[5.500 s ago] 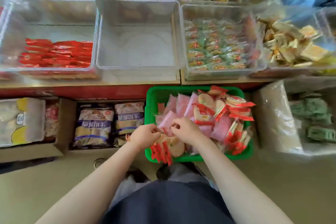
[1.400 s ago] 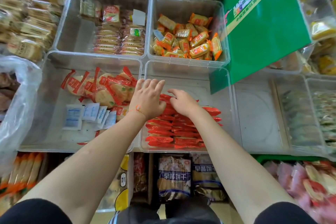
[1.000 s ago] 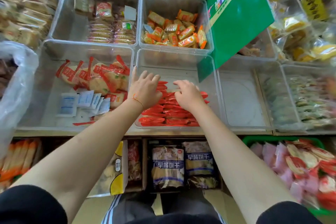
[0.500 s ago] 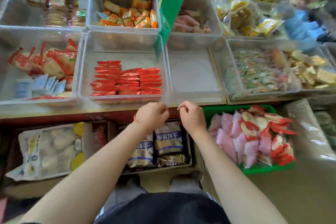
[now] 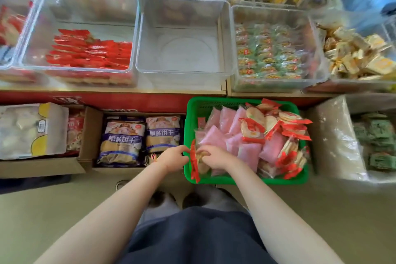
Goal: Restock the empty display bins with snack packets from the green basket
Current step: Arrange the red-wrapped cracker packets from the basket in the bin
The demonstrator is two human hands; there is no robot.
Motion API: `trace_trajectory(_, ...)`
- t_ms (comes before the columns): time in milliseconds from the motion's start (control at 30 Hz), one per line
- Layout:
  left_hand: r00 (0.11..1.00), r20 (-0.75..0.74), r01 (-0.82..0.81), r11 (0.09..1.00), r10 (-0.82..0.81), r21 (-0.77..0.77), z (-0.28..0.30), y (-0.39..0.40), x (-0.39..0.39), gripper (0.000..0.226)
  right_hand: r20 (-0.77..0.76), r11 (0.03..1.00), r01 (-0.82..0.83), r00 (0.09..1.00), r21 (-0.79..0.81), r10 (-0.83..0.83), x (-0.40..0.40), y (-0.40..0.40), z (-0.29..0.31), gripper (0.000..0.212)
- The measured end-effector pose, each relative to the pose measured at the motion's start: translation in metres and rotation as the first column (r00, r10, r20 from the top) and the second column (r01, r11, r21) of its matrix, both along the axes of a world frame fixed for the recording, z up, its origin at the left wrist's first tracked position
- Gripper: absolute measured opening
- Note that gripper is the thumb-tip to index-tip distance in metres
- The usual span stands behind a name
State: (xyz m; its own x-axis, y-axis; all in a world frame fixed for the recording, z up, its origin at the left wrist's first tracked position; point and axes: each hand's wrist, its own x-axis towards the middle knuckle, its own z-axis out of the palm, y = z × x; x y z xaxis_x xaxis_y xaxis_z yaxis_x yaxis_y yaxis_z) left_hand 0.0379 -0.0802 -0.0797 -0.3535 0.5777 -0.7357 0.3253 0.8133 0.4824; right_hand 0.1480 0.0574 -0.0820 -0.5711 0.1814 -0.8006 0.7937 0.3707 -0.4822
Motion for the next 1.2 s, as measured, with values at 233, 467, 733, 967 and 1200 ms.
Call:
trace_trajectory(233,0.997,-0.073,-0.029,0.998,0.025,-0.059,-0.002,0.016,0.021,0.040,-0.010,0.996,0.087,0.996,0.002,-0.087,0.025,0.016,0.002,0.031)
trace_trajectory(467,0.974,-0.226,-0.059,0.990,0.029,-0.128,-0.010,0.031,0.039,0.023,-0.157,0.957,0.281,0.945,-0.069,-0.288,0.046,0.049,0.012,0.014)
trace_trajectory(733,0.756,0.227,-0.651,0.741,0.614,0.164,0.034,0.044,0.008,0.015,-0.336,0.871,0.484,0.810,-0.082,-0.481,0.037,0.067,0.040,0.024)
trace_trajectory(967,0.601,0.333,-0.796,0.509,0.726,0.327,0.081,0.040,-0.033,0.017,-0.465,0.957,0.272,0.837,-0.101,-0.287,-0.006,0.035,0.076,0.067)
trace_trajectory(1200,0.554,0.463,-0.832,0.465,0.692,0.302,0.095,-0.001,-0.088,0.017,-0.543,0.958,0.283,0.800,-0.036,-0.257,-0.078,-0.008,0.099,0.024)
